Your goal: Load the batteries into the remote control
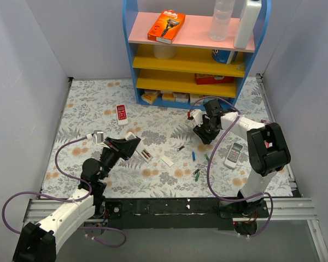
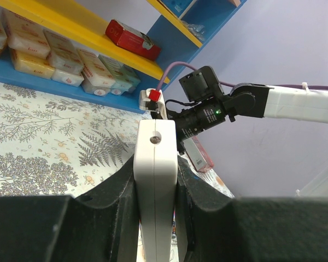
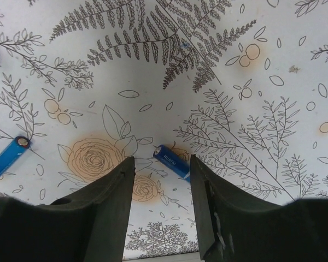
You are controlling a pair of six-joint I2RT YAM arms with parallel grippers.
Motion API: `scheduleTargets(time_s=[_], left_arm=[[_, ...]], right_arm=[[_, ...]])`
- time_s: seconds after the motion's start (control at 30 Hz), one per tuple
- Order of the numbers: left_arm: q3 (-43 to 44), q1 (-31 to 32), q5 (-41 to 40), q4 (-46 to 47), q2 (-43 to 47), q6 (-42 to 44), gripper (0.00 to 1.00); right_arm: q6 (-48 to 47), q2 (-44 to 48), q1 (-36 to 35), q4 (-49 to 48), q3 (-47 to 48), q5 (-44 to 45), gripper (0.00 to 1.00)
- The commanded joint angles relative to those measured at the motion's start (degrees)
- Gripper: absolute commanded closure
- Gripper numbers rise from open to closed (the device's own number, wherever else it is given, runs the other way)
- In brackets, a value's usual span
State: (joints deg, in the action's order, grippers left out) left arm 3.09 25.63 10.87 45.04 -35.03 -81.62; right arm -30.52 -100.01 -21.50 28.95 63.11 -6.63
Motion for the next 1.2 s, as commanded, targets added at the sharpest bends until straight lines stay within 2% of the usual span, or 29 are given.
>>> scheduleTargets(time_s=[0.0, 0.27, 0.33, 0.4, 0.57, 0.63, 0.73, 0.8, 0.93, 1.17], left_arm=[[-5.73, 0.30, -0.68, 0.76, 0.48, 0.50, 1.00], [-5.90, 0.39, -0.94, 0.93, 0.49, 0.50, 1.00], [-5.82, 0.39, -0.85, 1.02, 0.49, 0.50, 1.00], [-5.82, 0.48, -0.85, 1.11, 0.57, 0.50, 1.00], [-5.99, 0.56, -0.85, 1.19, 0.49, 0.50, 1.00], [-5.99, 0.56, -0.59, 1.63, 0.22, 0.50, 1.00], [-6.95, 0.56, 0.11, 4.09, -0.65, 0.42, 1.00], [-7.13, 0.48, 0.29, 6.02, -1.53, -0.46, 1.00], [-6.61, 0.48, 2.48, 10.32, -6.44, -2.31, 1.00], [-5.64, 0.48, 6.26, 21.92, -14.44, -5.30, 1.00]], right_arm=[[-1.73, -0.98, -0.04, -1.61, -0.27, 1.09, 0.49], [-0.50, -0.28, -0.04, -3.46, -3.87, 3.38, 0.61], [0.02, 0.16, -0.04, -4.07, -4.57, 3.29, 0.71], [0.64, 0.08, -0.04, -4.08, -4.84, 2.59, 0.72], [3.54, -0.63, -0.04, -3.37, -5.01, -0.47, 0.89], [5.11, -0.11, -0.21, -3.72, -5.72, -1.36, 0.93], [7.31, 2.26, -1.09, -5.30, -6.33, -1.98, 0.94], [10.30, 4.37, -1.79, -7.14, -6.86, -2.50, 0.98], [15.22, 13.49, -4.16, -12.23, -9.67, -4.79, 0.99], [29.63, 28.36, -12.77, -20.66, -14.68, 0.99, 0.99]])
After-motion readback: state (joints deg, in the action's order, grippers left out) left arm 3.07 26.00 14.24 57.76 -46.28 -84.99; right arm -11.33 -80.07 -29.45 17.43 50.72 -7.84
